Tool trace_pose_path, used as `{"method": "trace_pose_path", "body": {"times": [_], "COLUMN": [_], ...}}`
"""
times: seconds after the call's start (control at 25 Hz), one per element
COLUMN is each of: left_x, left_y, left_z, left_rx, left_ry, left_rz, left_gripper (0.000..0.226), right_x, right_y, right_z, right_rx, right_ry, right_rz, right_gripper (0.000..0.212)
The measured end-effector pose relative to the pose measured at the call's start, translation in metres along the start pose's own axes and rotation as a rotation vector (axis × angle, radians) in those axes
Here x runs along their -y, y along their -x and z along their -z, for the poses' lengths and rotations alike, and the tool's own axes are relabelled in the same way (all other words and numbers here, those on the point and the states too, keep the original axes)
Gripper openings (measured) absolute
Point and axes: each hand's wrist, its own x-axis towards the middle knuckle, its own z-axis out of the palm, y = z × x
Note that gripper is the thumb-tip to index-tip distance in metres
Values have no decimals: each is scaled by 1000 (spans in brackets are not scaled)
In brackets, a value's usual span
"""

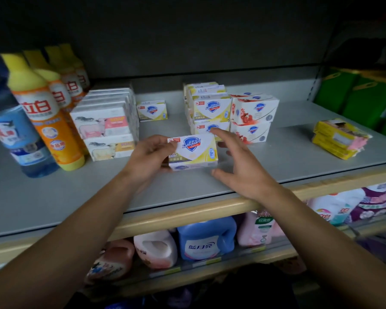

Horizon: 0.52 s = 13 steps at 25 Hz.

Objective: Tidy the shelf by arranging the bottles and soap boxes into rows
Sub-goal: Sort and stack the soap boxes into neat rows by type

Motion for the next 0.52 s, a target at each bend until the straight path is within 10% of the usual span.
{"method": "trace_pose_path", "body": {"times": [0.32,0.52], "left_x": [-1,5], "left_y": [15,10], "left_z": [17,12], "left_rx": [-13,-122], "left_ry": [216,30], "left_rz": [61,44], "left_gripper": [32,41], "right_x": [26,31], "right_y": [-22,-28], "right_z": [-21,-28], "right_rx": [-125,-106], "right_ry": [-561,-561], "right_rz": [-334,-540], "right_gripper": [9,41]}}
